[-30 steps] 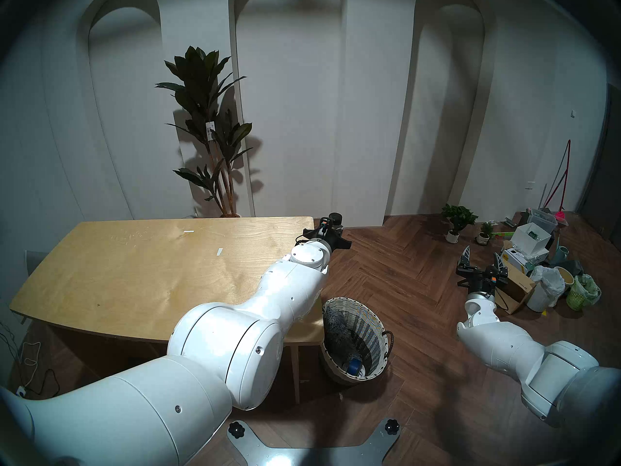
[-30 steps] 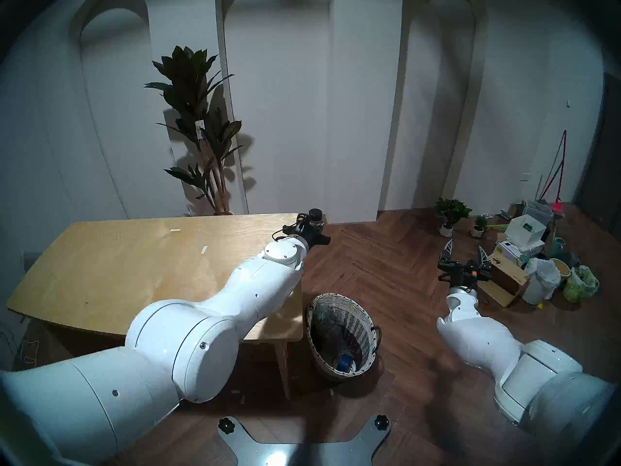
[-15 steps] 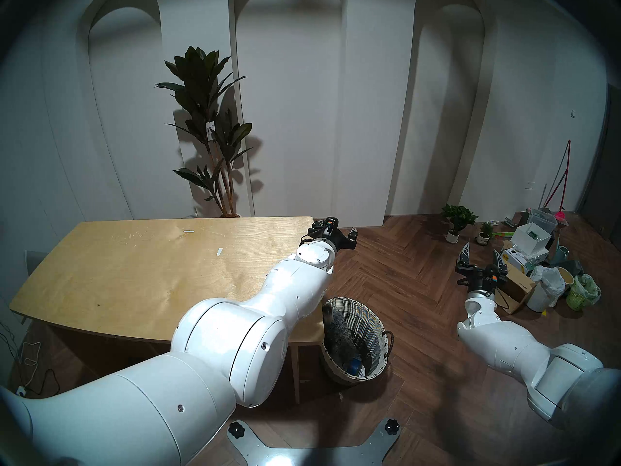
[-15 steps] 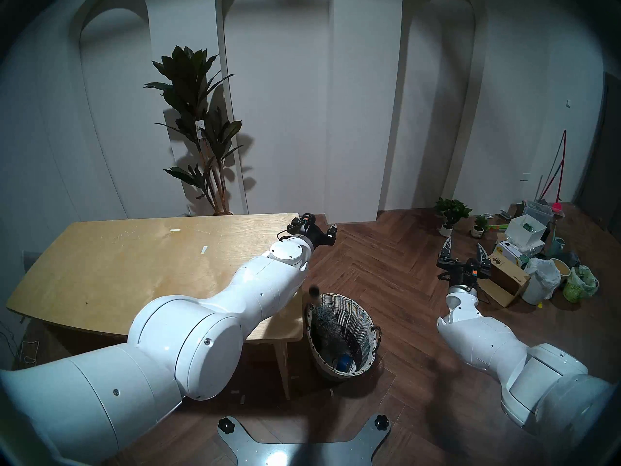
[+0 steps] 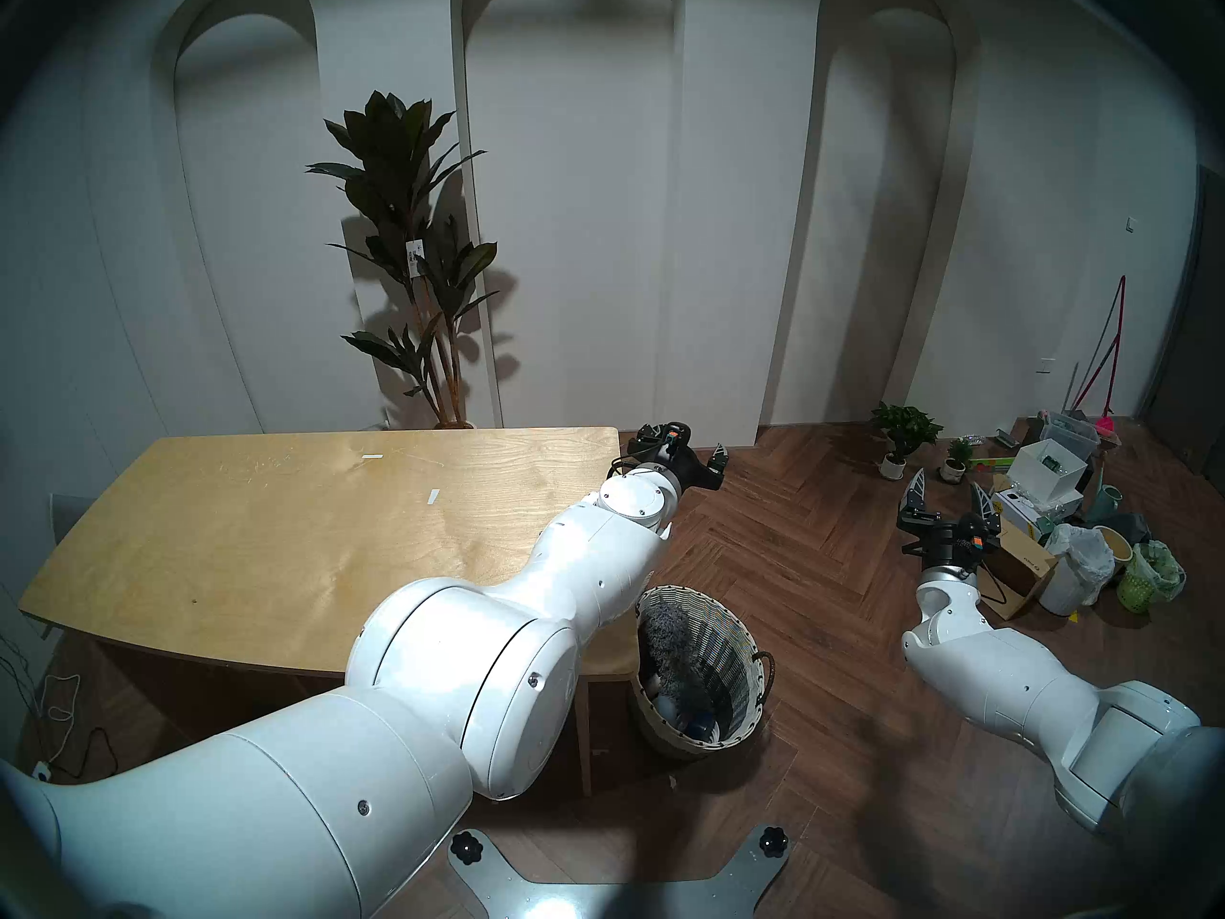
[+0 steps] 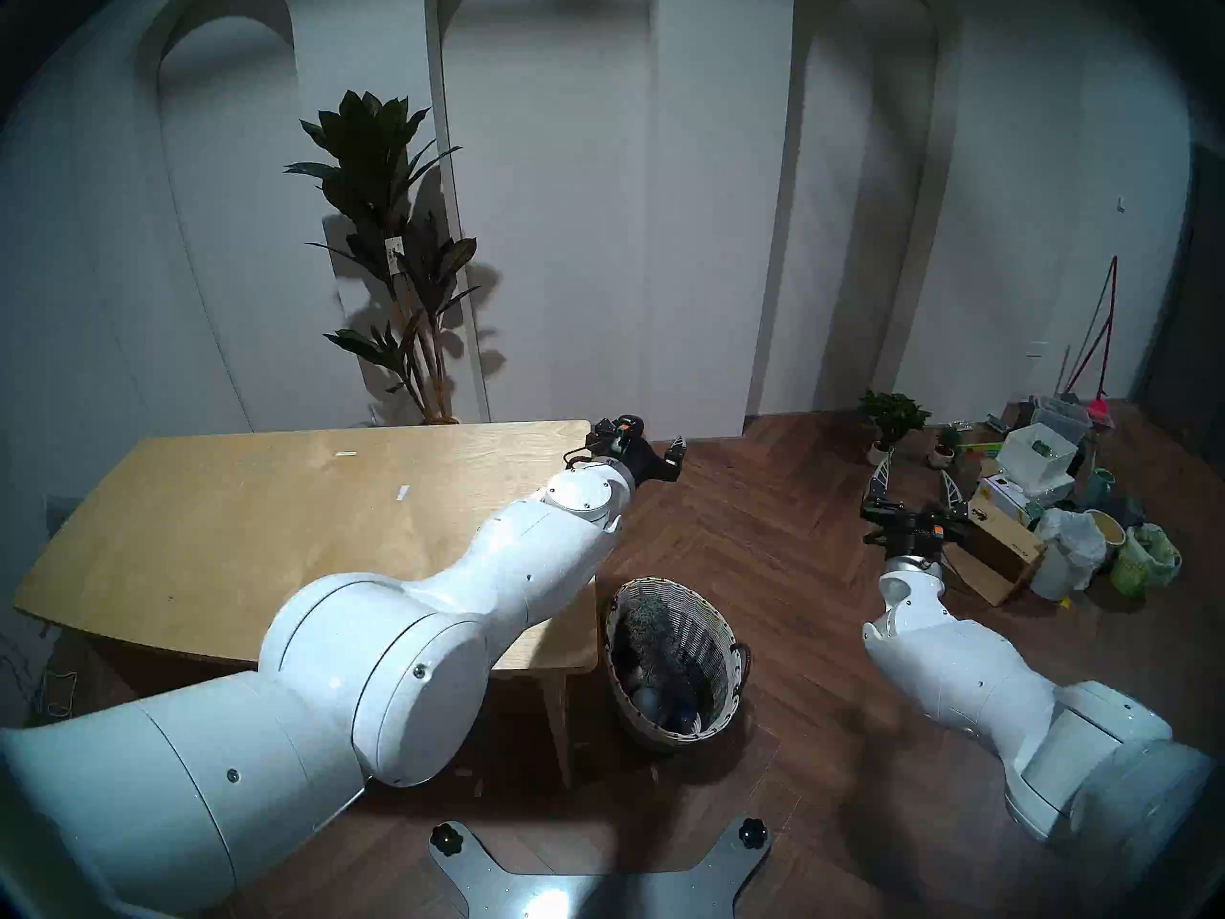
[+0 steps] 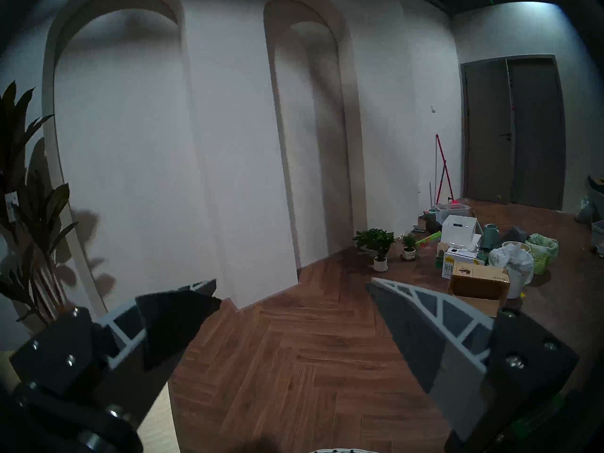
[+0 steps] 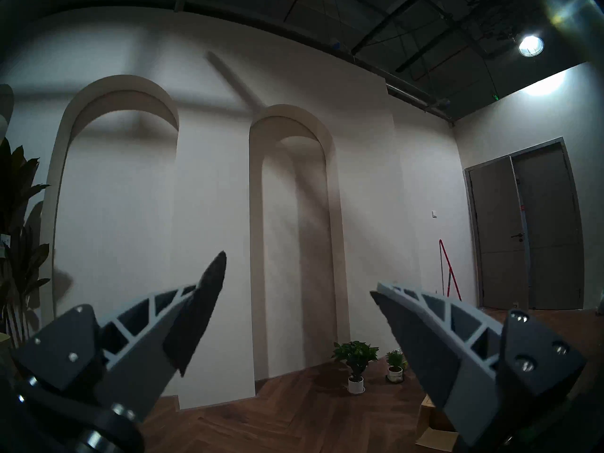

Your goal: Load the items into the basket from the rear

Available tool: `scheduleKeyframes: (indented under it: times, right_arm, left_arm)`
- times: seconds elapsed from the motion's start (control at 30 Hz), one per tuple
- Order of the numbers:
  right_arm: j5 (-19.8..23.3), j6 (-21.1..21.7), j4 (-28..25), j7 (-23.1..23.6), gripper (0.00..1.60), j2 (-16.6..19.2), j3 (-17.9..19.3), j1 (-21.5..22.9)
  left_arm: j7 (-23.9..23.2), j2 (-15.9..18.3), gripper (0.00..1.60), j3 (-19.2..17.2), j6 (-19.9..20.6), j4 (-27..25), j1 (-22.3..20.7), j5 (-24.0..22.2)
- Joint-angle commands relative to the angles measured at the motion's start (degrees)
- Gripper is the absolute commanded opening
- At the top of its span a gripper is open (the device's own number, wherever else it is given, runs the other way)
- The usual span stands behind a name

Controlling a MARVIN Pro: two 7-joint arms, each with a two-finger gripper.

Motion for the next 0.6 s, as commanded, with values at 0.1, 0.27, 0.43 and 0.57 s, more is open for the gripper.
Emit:
scheduleKeyframes:
  times: [0.1,0.27,0.43,0.57]
  right_arm:
    - [-0.8,5.7,-9.3,1.2,1.6,1.5,-1.7,1.6]
    - [-2.0,9.0,-12.5,1.3,1.6,0.9,-2.9,2.9]
    - [-2.4,11.8,-15.8,1.3,1.6,-0.3,-3.9,3.8]
    - [-2.7,12.9,-17.9,1.5,1.6,-1.4,-4.4,4.9]
  left_arm:
    - [0.1,5.5,1.6,1.2,-6.2,-4.1,-3.2,2.2]
    - [1.7,9.6,1.6,0.5,-7.1,-5.2,-2.7,2.6]
    - [3.4,13.3,1.6,-1.3,-7.3,-6.1,-1.9,2.1]
    - [4.3,15.5,1.6,-3.2,-7.5,-6.6,-1.3,1.5]
